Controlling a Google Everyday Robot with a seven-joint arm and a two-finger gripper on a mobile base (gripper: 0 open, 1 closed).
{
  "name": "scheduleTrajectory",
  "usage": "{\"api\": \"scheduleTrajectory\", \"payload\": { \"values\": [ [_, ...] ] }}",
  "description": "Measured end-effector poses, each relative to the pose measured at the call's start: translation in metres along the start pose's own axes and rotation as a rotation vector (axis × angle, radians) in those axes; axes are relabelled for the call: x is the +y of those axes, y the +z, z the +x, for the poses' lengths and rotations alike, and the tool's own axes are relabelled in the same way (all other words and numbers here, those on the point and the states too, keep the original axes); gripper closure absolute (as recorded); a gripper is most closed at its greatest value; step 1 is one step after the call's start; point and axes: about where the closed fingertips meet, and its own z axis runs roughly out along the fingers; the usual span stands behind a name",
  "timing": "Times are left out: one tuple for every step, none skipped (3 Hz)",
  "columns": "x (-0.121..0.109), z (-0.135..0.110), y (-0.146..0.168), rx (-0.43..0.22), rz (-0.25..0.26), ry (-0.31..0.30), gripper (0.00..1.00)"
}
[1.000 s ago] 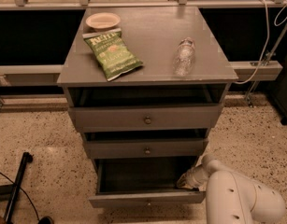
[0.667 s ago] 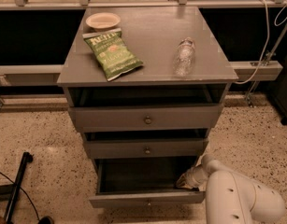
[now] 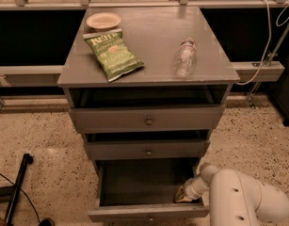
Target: Open bottom drawer
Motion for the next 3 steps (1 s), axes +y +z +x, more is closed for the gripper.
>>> {"api": "scheduleTrajectory", "payload": {
  "values": [
    [0.0000, 0.0000, 0.0001, 0.000, 0.000, 0.000, 0.30],
    [0.0000, 0.0000, 0.0001, 0.000, 0.000, 0.000, 0.08],
    [0.0054, -0.0073, -0.0064, -0.036, -0.008, -0.026, 0.00]
  ]
}}
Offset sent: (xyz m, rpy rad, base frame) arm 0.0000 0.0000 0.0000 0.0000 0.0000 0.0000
